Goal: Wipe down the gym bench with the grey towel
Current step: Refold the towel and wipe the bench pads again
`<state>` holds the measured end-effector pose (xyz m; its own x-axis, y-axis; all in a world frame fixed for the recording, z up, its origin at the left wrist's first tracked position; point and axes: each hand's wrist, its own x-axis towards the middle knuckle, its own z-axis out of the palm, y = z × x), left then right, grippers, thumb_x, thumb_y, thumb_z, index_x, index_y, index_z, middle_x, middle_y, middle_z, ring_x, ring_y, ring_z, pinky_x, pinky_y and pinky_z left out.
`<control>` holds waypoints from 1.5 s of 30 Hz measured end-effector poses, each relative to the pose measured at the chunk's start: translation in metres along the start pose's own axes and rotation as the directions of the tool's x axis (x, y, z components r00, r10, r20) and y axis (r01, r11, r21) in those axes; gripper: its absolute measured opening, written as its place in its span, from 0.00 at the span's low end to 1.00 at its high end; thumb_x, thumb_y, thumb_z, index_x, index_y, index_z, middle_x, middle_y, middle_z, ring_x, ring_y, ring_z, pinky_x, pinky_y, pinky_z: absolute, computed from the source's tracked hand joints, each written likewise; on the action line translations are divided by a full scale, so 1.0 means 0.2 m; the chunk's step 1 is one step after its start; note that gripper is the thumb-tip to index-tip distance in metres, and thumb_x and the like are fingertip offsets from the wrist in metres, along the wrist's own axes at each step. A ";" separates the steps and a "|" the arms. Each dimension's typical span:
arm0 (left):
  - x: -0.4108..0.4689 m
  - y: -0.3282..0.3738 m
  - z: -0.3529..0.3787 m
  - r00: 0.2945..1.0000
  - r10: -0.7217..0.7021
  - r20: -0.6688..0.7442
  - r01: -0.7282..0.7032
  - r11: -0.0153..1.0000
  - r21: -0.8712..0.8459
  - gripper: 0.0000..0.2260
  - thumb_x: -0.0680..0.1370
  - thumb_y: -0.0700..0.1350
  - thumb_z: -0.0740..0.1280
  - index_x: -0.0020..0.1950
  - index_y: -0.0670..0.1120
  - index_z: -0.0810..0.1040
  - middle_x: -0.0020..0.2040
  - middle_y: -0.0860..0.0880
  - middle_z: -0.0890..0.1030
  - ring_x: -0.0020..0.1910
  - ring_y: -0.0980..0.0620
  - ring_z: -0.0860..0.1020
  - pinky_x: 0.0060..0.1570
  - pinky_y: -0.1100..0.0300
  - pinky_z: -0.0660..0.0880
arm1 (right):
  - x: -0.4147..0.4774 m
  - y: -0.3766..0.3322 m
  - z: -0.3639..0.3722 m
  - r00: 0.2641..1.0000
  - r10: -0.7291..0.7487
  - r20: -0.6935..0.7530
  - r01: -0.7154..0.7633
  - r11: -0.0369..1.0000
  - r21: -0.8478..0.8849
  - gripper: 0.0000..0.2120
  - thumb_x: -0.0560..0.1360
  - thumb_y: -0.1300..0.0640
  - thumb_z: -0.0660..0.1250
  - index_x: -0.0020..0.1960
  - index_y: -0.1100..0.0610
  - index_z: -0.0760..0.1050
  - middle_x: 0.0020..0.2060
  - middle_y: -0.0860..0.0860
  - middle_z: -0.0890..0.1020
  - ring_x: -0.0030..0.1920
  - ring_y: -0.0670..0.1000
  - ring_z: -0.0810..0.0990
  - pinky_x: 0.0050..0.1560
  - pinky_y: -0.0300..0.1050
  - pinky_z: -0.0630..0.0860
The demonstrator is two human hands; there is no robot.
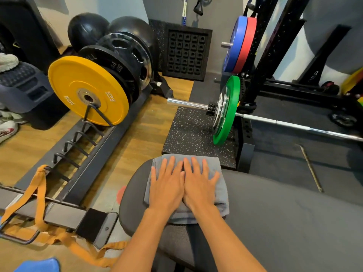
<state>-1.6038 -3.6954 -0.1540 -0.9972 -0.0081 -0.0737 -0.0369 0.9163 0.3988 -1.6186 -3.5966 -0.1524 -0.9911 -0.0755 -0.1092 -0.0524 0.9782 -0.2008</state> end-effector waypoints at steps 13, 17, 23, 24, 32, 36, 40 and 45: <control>0.11 0.10 0.08 0.982 -0.071 -0.174 0.088 0.991 0.096 0.21 0.83 0.47 0.50 0.73 0.40 0.65 0.74 0.43 0.66 0.75 0.43 0.57 0.73 0.44 0.48 | 0.07 0.13 -0.01 0.960 -0.198 -0.196 0.208 0.978 0.034 0.18 0.83 0.47 0.48 0.68 0.51 0.67 0.65 0.48 0.73 0.64 0.55 0.67 0.63 0.62 0.58; 0.06 0.40 0.23 0.982 -0.021 -0.189 0.036 0.997 0.074 0.19 0.82 0.46 0.50 0.69 0.39 0.69 0.70 0.42 0.70 0.72 0.43 0.62 0.73 0.41 0.50 | 0.00 0.47 -0.08 0.961 -0.192 -0.200 0.206 0.977 0.048 0.17 0.82 0.48 0.50 0.65 0.51 0.69 0.64 0.48 0.74 0.64 0.55 0.67 0.63 0.61 0.57; 0.02 1.11 0.53 0.987 0.077 -0.140 -0.071 0.996 0.047 0.22 0.82 0.46 0.52 0.75 0.39 0.62 0.75 0.41 0.64 0.76 0.41 0.56 0.75 0.44 0.46 | -0.13 1.22 -0.21 0.976 -0.078 -0.205 0.087 0.995 0.038 0.18 0.82 0.47 0.51 0.70 0.49 0.66 0.68 0.47 0.71 0.66 0.54 0.66 0.66 0.64 0.58; 0.01 1.25 0.58 0.987 0.101 -0.122 -0.094 0.994 0.062 0.22 0.82 0.46 0.52 0.75 0.39 0.62 0.75 0.41 0.64 0.76 0.41 0.56 0.74 0.44 0.46 | -0.16 1.37 -0.23 0.977 -0.050 -0.207 0.057 0.998 0.031 0.19 0.82 0.47 0.51 0.71 0.48 0.65 0.69 0.47 0.71 0.67 0.54 0.66 0.66 0.63 0.58; -0.17 2.34 1.04 0.939 0.345 0.014 -0.344 0.934 0.100 0.23 0.82 0.49 0.50 0.74 0.39 0.61 0.73 0.41 0.66 0.74 0.40 0.58 0.73 0.44 0.48 | -0.52 2.53 -0.40 0.922 0.232 -0.311 -0.229 0.972 0.047 0.18 0.82 0.46 0.53 0.70 0.49 0.67 0.68 0.45 0.73 0.66 0.50 0.68 0.60 0.53 0.58; -0.34 2.77 1.26 0.893 0.446 0.053 -0.449 0.892 0.051 0.24 0.81 0.49 0.49 0.74 0.39 0.62 0.72 0.41 0.67 0.74 0.40 0.58 0.73 0.43 0.48 | -0.78 2.99 -0.47 0.862 0.370 -0.345 -0.369 0.927 0.071 0.20 0.82 0.44 0.53 0.71 0.46 0.67 0.72 0.47 0.68 0.69 0.50 0.65 0.59 0.53 0.59; -0.48 2.98 1.39 0.841 0.539 0.050 -0.538 0.842 -0.027 0.24 0.81 0.49 0.50 0.74 0.39 0.61 0.72 0.41 0.66 0.74 0.41 0.57 0.74 0.43 0.46 | -1.00 3.21 -0.48 0.774 0.552 -0.310 -0.542 0.831 0.123 0.24 0.80 0.39 0.49 0.74 0.43 0.61 0.72 0.49 0.67 0.69 0.55 0.65 0.59 0.58 0.62; -0.61 2.90 1.36 0.822 0.568 0.038 -0.565 0.822 -0.066 0.21 0.81 0.49 0.51 0.71 0.40 0.65 0.69 0.42 0.69 0.72 0.41 0.60 0.74 0.44 0.48 | -1.13 3.09 -0.44 0.761 0.548 -0.349 -0.578 0.816 0.020 0.23 0.81 0.40 0.48 0.73 0.46 0.62 0.70 0.53 0.68 0.66 0.59 0.66 0.58 0.58 0.62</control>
<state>-1.4858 -3.0541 -0.1629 -0.8383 0.5291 0.1315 0.5292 0.7315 0.4300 -1.4373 -2.9576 -0.1655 -0.8251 0.5457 0.1463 0.5329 0.8377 -0.1197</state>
